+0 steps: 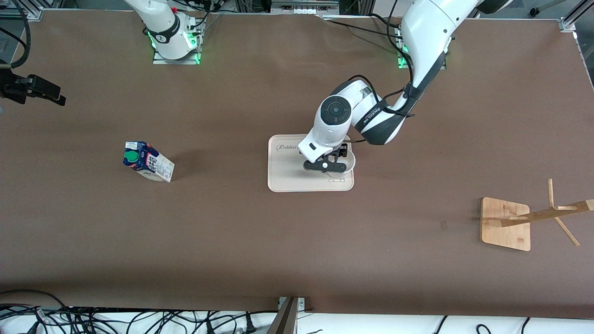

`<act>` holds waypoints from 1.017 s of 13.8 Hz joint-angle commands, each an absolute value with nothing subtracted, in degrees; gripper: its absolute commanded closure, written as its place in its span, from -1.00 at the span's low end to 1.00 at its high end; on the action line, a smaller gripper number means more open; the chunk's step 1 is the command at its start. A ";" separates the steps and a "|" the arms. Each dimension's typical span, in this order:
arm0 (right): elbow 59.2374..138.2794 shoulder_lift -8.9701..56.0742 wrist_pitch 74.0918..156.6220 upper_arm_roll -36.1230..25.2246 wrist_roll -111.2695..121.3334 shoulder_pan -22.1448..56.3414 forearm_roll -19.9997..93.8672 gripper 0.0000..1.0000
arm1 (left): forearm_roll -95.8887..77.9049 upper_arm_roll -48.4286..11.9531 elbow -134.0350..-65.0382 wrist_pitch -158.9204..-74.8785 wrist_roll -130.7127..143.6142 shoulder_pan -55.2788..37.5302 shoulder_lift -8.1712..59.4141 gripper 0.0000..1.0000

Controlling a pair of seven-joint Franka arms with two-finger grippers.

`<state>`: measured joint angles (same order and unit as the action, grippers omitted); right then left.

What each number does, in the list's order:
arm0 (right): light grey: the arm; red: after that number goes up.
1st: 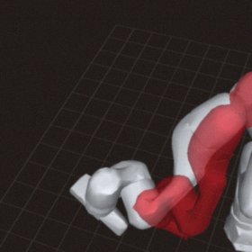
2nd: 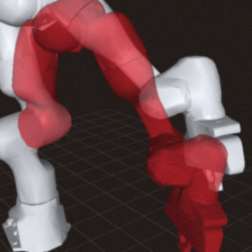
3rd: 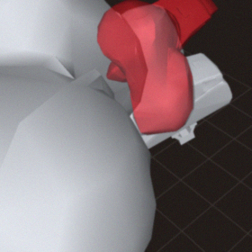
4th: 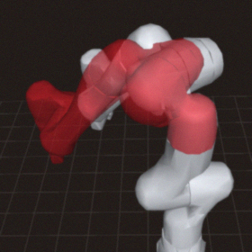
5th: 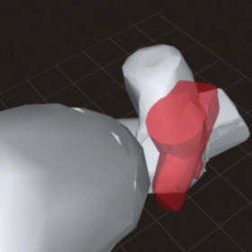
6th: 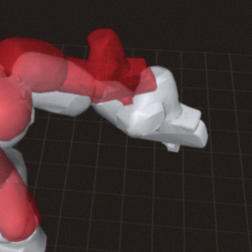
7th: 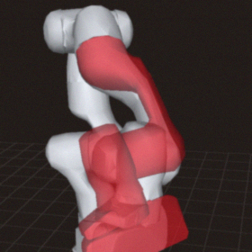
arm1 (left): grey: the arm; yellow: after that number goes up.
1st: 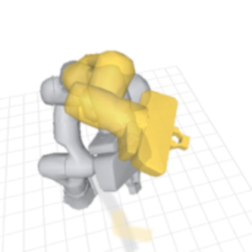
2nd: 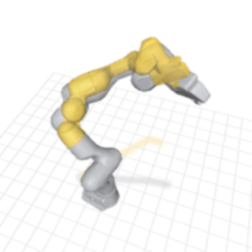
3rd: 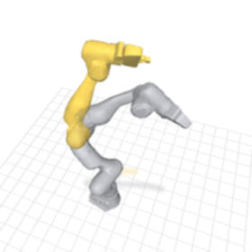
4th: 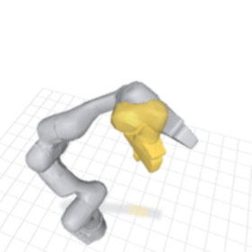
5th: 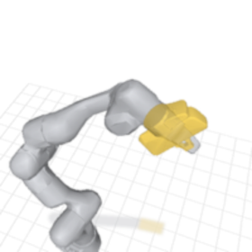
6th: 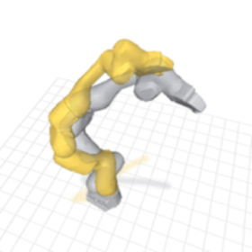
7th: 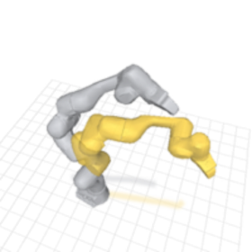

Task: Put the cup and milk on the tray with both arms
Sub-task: 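Lower the mug onto the tray and open the left gripper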

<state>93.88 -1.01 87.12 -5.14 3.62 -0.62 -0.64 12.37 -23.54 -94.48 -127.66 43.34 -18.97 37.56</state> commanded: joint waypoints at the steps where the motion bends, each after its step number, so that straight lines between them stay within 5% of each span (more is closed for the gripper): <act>1: 91.67 0.79 87.19 -4.83 3.16 -0.62 0.26 -1.00 | 13.62 -23.03 -94.48 -126.65 43.59 -19.34 36.83 -1.00; 10: 91.76 2.54 87.89 -4.83 3.08 -0.79 0.44 -1.00 | 12.66 -22.85 -93.69 -107.77 28.77 -11.27 21.73 -1.00; 14: 92.20 6.49 94.46 -4.83 1.68 1.04 1.41 -1.00 | 12.74 -22.85 -94.30 -101.52 23.39 -4.94 14.87 -1.00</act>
